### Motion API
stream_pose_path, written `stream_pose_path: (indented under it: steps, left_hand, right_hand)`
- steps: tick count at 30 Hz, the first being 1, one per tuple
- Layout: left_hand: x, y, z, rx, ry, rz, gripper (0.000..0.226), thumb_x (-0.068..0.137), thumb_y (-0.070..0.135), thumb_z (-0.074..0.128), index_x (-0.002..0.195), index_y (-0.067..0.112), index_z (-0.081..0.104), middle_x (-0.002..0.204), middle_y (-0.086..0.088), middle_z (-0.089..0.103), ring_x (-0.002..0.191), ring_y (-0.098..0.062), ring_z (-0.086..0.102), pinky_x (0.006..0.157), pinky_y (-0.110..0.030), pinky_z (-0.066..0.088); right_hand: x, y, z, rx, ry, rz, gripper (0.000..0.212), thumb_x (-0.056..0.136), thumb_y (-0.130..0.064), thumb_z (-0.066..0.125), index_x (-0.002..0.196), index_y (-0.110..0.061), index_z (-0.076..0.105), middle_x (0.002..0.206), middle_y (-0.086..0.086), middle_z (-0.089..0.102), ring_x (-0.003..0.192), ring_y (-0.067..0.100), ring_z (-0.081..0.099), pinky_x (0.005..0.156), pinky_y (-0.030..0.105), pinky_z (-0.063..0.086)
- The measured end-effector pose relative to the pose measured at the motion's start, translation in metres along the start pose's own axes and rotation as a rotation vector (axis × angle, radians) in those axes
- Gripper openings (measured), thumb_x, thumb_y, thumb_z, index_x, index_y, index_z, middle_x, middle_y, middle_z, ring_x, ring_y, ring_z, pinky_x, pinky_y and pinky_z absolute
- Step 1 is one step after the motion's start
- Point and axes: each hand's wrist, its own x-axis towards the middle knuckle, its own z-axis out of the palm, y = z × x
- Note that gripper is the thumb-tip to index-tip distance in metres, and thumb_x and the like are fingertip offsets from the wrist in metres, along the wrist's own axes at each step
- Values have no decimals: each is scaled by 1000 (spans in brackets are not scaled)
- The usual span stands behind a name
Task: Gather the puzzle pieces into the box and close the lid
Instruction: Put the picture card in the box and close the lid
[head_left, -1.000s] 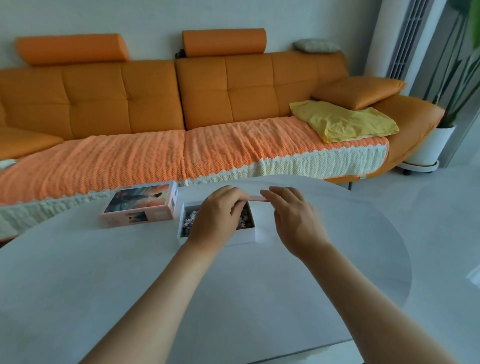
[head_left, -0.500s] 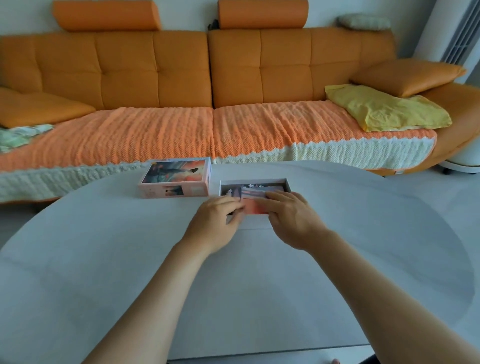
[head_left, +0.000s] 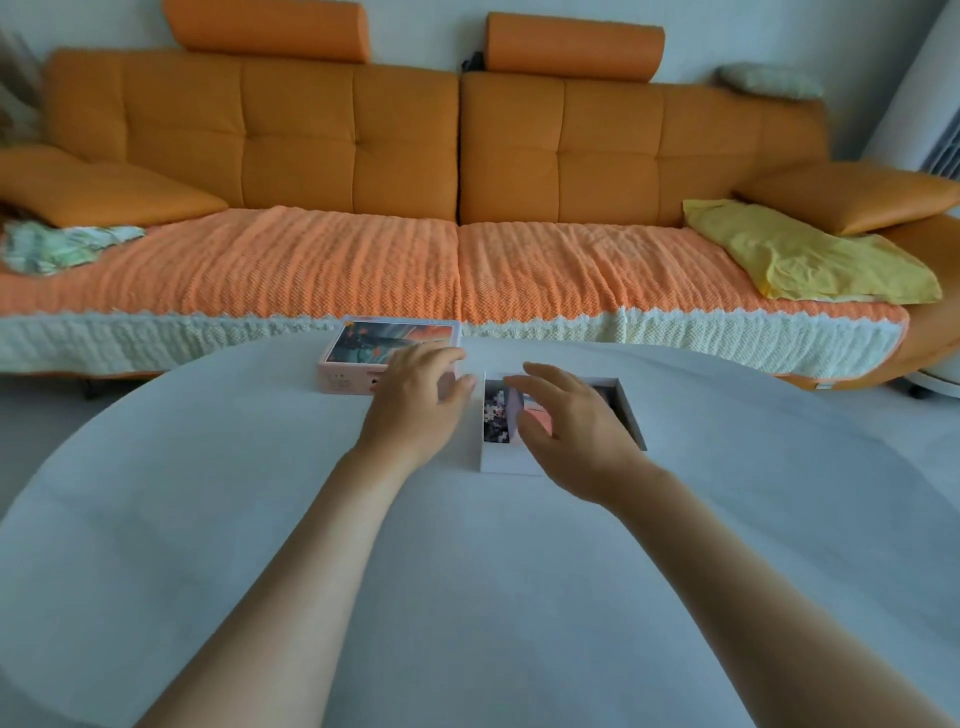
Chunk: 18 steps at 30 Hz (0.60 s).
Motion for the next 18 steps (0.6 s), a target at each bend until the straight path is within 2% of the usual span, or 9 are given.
stream_pose_path:
  steps: [4,6,10,12,15,18]
  left_hand:
    - [8,-39,-27,30,113,-162,43,93,36,60,131,17,57,137,-4,51,129,-26,40,108,-38,32]
    - [7,-57,-39,20,130,-300,50,93,38,58,138,20,49,142,-3,45,132,-27,35,109,-38,29]
    - [1,-98,-46,7,-64,-484,68,91,50,52,151,31,27,157,-10,22,144,-28,20,115,-44,24]
    - [-3,-112,-47,-16,-164,-538,77,88,62,49,152,36,18,160,-9,14,146,-28,20,114,-46,27]
    - [-5,-120,-47,-143,-173,-540,77,89,63,51,153,33,20,156,-2,28,140,-22,34,107,-38,32]
    - [-5,-116,-49,-196,-112,-525,71,90,52,57,151,27,30,145,-1,43,126,-17,47,97,-31,38]
  right_hand:
    - [38,-45,24,98,-28,-68,44,91,-16,54,135,-21,54,141,5,48,122,24,50,100,31,38]
    - [63,-62,37,74,-72,-54,45,92,-17,53,136,-22,53,142,8,46,125,25,48,101,32,38]
    - [107,-74,61,-25,-263,203,56,93,-28,48,146,-19,35,156,14,21,143,30,24,112,43,32]
    - [120,-76,73,-106,-312,284,55,91,-29,43,144,-16,33,151,18,24,141,35,25,110,45,35]
    - [124,-85,85,-132,-360,322,46,93,-20,34,139,-15,37,138,13,36,132,36,31,102,42,37]
    - [123,-84,89,-48,-249,368,44,90,-15,38,132,-26,45,130,11,39,104,31,48,82,35,45]
